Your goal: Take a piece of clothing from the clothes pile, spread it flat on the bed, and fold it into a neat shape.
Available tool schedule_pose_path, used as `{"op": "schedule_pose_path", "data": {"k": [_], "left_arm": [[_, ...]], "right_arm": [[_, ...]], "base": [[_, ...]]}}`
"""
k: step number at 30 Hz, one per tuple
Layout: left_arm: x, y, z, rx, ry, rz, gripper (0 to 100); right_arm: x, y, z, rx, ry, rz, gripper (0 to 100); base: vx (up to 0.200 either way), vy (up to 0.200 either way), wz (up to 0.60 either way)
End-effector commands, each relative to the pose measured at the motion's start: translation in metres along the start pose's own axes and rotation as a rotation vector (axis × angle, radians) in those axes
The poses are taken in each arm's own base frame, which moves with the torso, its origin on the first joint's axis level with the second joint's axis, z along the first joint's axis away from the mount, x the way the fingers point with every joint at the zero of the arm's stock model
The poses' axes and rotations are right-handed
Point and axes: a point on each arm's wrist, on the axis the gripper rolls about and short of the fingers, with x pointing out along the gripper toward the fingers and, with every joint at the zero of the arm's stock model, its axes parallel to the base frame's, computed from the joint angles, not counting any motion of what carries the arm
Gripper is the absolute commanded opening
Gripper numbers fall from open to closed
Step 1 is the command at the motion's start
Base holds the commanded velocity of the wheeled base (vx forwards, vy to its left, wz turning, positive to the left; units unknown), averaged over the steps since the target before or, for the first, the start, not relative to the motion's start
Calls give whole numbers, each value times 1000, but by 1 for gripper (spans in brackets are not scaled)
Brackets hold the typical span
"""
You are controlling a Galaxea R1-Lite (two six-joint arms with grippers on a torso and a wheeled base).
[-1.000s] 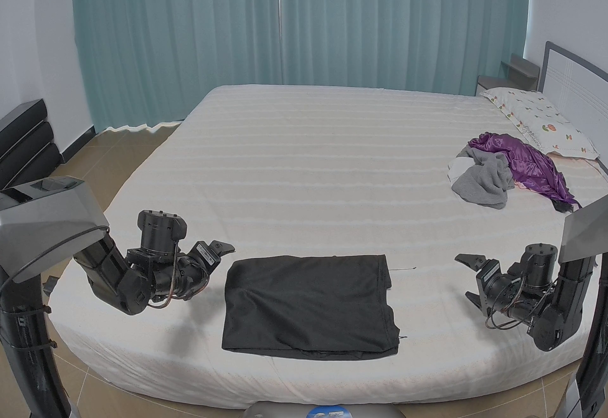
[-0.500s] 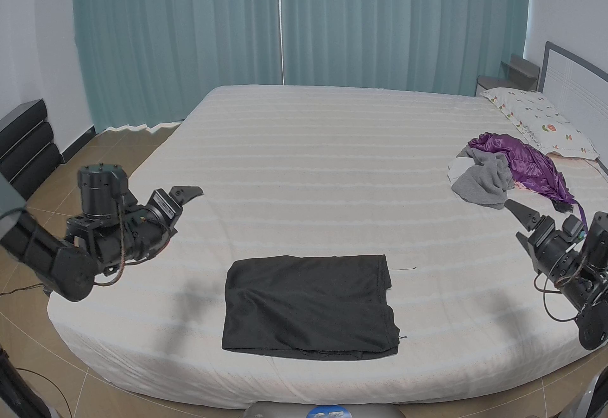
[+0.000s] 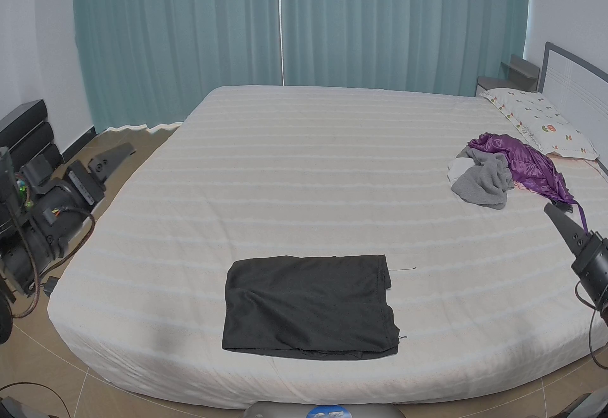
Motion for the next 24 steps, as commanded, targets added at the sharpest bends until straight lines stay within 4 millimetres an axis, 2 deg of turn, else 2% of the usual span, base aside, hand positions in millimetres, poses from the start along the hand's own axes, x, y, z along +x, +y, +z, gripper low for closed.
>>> {"op": "schedule_pose_path", "data": {"k": [1, 3, 4, 6, 8, 9, 11, 12, 13, 14, 19, 24], "left_arm": [[-82, -3, 11, 149, -225, -6, 100], [-82, -3, 11, 149, -225, -6, 100], [-105, -1, 11, 213, -287, 4, 100], [-121, 1, 9, 266, -327, 34, 100], [-126, 2, 8, 282, -338, 45, 100], [-146, 5, 6, 355, -371, 66, 100], [-158, 7, 3, 398, -378, 75, 100], [-158, 7, 3, 398, -378, 75, 100], [-178, 8, 3, 429, -414, 76, 100], [-188, 9, 2, 441, -434, 79, 100], [-217, 14, -3, 516, -457, 118, 100], [-229, 17, -9, 548, -495, 171, 100]], "right_arm": [[-76, 16, -5, -185, -22, 88, 100], [-76, 16, -5, -185, -22, 88, 100], [-101, 13, -17, -240, 25, 80, 100], [-114, 12, -23, -288, 51, 66, 100], [-118, 12, -24, -299, 54, 66, 100], [-135, 13, -27, -361, 56, 66, 100], [-144, 15, -27, -404, 60, 65, 100], [-144, 15, -27, -404, 60, 65, 100], [-154, 16, -29, -456, 52, 66, 100], [-158, 16, -30, -483, 42, 67, 100], [-167, 19, -31, -553, -16, 25, 100], [-175, 22, -31, -616, -82, 29, 100]], "base": [[0, 0, 0], [0, 0, 0], [0, 0, 0], [0, 0, 0], [0, 0, 0], [0, 0, 0], [0, 0, 0], [0, 0, 0], [0, 0, 0], [0, 0, 0], [0, 0, 0], [0, 0, 0]]}}
